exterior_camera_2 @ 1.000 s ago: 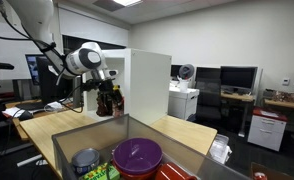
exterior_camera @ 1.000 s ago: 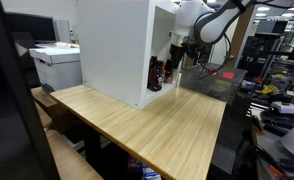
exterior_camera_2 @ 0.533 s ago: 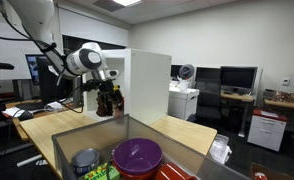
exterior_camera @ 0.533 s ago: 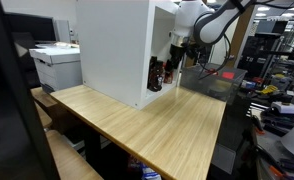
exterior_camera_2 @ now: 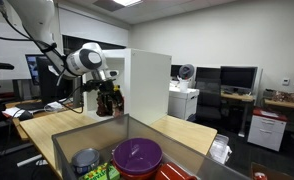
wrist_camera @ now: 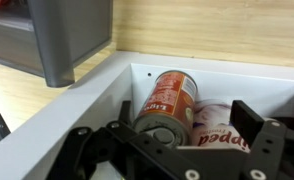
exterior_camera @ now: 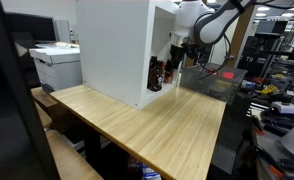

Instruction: Put the canned food in the white shelf

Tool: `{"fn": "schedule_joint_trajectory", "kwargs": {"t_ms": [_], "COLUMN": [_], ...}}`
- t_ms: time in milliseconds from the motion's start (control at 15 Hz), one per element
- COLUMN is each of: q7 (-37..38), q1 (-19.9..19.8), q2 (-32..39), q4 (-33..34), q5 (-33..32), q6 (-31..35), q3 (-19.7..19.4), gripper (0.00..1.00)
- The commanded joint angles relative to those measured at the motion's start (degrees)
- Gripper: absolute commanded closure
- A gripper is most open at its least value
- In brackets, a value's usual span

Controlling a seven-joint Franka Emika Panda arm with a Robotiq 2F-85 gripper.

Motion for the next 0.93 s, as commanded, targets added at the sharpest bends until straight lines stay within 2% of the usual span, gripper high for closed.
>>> {"fn": "schedule_joint_trajectory", "kwargs": {"t_ms": [0, 533, 867], "q7": [0.24, 0.4, -2.47], "q1": [-0.39, -0.35, -0.57], "q2": [-0.07, -0.17, -0.92], "q4": [0.02, -0.13, -1.63], "q5": [0.32, 0.57, 5.01], "q6": [-0.17, -0.4, -2.03], "q3": [0.15, 0.13, 1.64], "gripper": [0.0, 0.0, 0.0]}}
